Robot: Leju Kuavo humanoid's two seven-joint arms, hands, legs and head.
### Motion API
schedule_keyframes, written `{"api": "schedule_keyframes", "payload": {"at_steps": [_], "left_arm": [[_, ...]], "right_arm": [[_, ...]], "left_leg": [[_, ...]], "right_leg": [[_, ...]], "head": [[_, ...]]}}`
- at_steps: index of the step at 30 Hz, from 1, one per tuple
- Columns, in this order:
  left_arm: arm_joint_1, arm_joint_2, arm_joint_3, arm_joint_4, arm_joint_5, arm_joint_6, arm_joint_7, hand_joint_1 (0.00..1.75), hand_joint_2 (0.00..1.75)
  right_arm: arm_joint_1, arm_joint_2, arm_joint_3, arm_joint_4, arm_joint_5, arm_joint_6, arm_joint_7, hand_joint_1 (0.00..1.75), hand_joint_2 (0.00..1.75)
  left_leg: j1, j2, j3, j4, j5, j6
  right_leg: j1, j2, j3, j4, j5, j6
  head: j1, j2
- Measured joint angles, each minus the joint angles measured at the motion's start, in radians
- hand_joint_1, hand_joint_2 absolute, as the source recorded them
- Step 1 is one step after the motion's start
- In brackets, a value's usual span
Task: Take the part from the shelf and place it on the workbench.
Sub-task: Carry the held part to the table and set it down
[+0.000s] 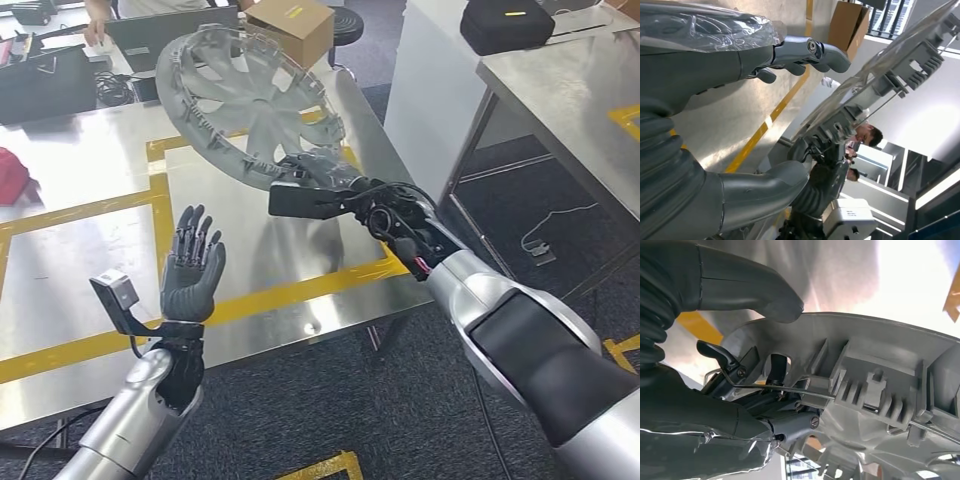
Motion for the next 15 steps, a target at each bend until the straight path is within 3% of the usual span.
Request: {"api": "schedule_keyframes", "payload": {"at_steps": [12, 15], "left_arm": [[0.003, -0.003, 0.0, 0.025, -0.008, -0.002, -0.018, 0.0, 1.75], [0.004, -0.003, 0.0, 0.028, -0.008, -0.002, -0.02, 0.0, 1.75]], "right_arm": [[0.008, 0.002, 0.03, 0.062, 0.006, 0.002, 0.003, 1.75, 1.75], [0.008, 0.002, 0.03, 0.072, 0.008, 0.004, 0.003, 0.44, 1.75]], "left_leg": [[0.0, 0.0, 0.0, 0.0, 0.0, 0.0], [0.0, 0.0, 0.0, 0.0, 0.0, 0.0]], "right_leg": [[0.0, 0.001, 0.0, 0.0, 0.0, 0.0], [0.0, 0.001, 0.0, 0.0, 0.0, 0.0]], "head": [[0.0, 0.0], [0.0, 0.0]]}}
